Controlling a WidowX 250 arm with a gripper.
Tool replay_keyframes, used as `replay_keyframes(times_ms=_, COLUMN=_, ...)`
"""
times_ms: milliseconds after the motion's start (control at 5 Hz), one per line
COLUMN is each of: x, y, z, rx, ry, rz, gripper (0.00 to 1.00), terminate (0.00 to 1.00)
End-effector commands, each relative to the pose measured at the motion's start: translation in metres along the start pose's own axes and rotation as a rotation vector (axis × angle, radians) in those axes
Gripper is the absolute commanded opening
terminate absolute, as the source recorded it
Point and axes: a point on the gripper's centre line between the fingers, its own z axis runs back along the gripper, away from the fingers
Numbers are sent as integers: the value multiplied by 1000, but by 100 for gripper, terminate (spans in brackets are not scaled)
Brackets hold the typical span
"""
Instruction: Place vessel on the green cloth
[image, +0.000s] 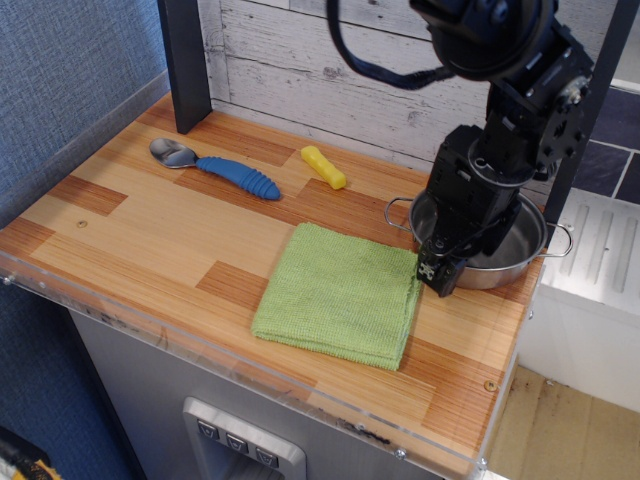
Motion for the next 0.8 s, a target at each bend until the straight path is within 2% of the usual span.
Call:
replay_keyframes(times_ms=0, x=-9, y=-14, z=5, rx=-8, ry=-8, rz=-32, gripper=0, terminate=0)
replay_keyframes(times_ms=400, x=-5, y=-12, z=9, rx=-6, ry=-10, rz=-37, gripper=0, terminate=0)
replay_keyframes(times_ms=600, x=-1, y=-9, z=17, rx=-27, ry=-10, rz=-30, gripper=0, terminate=0)
